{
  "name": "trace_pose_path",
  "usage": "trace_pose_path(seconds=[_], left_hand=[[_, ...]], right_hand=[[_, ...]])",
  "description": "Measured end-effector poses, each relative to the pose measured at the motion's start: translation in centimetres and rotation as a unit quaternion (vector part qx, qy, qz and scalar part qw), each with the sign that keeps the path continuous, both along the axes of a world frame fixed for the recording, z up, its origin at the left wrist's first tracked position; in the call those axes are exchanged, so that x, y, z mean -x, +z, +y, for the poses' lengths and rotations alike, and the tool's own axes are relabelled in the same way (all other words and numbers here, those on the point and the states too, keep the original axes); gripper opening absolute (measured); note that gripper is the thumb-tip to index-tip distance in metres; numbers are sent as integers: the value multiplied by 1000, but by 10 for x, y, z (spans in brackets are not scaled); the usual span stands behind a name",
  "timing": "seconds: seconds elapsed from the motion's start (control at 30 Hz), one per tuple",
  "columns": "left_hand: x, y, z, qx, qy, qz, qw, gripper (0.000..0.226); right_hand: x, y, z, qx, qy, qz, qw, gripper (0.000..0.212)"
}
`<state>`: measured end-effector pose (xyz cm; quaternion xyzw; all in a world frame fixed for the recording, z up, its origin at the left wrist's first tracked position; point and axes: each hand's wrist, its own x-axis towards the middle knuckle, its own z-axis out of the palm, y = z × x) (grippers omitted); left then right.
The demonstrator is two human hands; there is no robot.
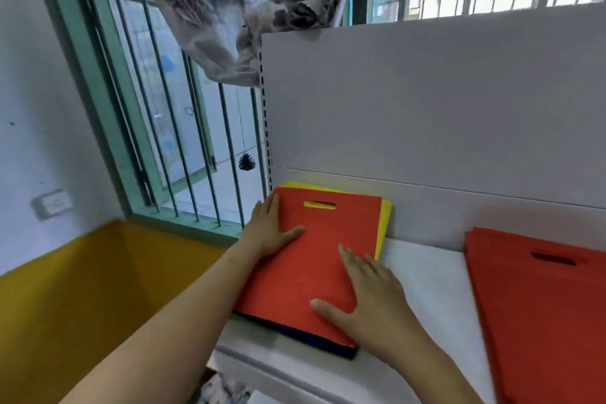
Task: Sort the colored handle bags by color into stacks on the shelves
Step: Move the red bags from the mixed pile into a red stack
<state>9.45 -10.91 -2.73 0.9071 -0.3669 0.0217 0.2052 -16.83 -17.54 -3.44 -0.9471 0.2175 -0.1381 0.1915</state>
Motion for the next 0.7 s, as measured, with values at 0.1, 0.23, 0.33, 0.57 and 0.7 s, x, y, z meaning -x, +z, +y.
trace_pose_path(seconds=[0.1,0.23,0.33,0.57,0.7], left_hand=[[-9,-5,-8,-49,20,0,999,104],[-13,-6,-18,-47,33,-27,998,83],[-1,-5,-19,-47,61,-57,995,69],[37,21,-26,-63,91,-130,985,50],[55,41,-38,8,24,-150,988,38]], right_hand=[[-7,-9,4,-2,-20,18,1000,119],[-10,-8,0,11,-23,16,1000,119],[-10,-4,-7,2,-21,8,1000,107],[-8,-4,-27,-37,-35,-89,995,30],[27,9,-43,-89,-78,-179,977,16]])
